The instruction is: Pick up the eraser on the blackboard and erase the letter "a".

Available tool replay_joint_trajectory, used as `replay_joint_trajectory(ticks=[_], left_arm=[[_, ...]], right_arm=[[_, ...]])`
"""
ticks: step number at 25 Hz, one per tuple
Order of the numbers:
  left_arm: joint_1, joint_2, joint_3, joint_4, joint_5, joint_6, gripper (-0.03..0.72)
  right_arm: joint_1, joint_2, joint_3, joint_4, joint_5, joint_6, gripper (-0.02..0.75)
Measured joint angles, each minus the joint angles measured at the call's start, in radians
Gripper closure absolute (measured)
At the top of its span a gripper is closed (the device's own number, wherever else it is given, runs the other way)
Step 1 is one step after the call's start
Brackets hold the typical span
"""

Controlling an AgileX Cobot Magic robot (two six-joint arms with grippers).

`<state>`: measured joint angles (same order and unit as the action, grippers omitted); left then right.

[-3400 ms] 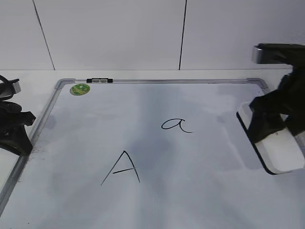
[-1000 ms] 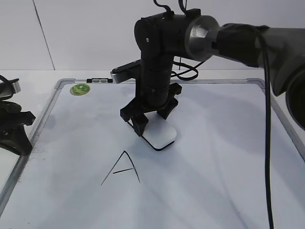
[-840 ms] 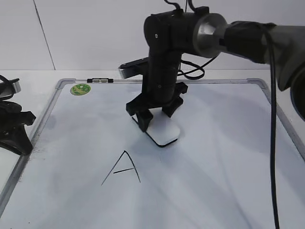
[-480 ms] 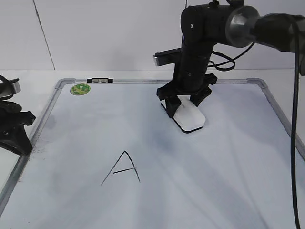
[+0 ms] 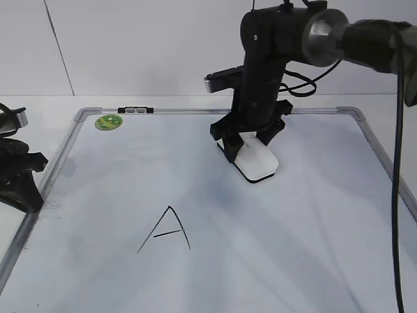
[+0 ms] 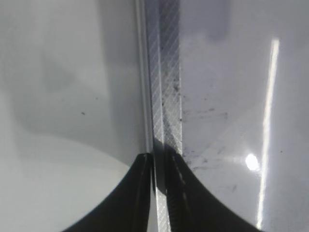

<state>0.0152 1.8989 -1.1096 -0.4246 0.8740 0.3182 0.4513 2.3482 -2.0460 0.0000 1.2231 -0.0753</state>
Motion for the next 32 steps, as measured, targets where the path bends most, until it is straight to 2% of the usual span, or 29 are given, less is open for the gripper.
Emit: replay_joint_trajectory(ticks=[9,17,23,32], left_arm=[[0.000,0.000,-0.002,0.002,0.000,0.000,0.607],[0.000,0.000,-0.002,0.002,0.002,0.000,0.605],[0.000,0.000,-0.002,0.002,0.002,0.000,0.600],[0.000,0.000,-0.002,0.002,0.002,0.000,0.599]], right_arm=[[0.153,0.000,0.000,0.000,0.000,0.000,0.174],[0.166,-0.023,0.015,-0.007,0.002,0.000,0.174],[0.172,-0.147,0.031,-0.030,0.004,0.000,0.174],[0.163,-0.324,0.280,-0.157,0.004,0.042,0.174]])
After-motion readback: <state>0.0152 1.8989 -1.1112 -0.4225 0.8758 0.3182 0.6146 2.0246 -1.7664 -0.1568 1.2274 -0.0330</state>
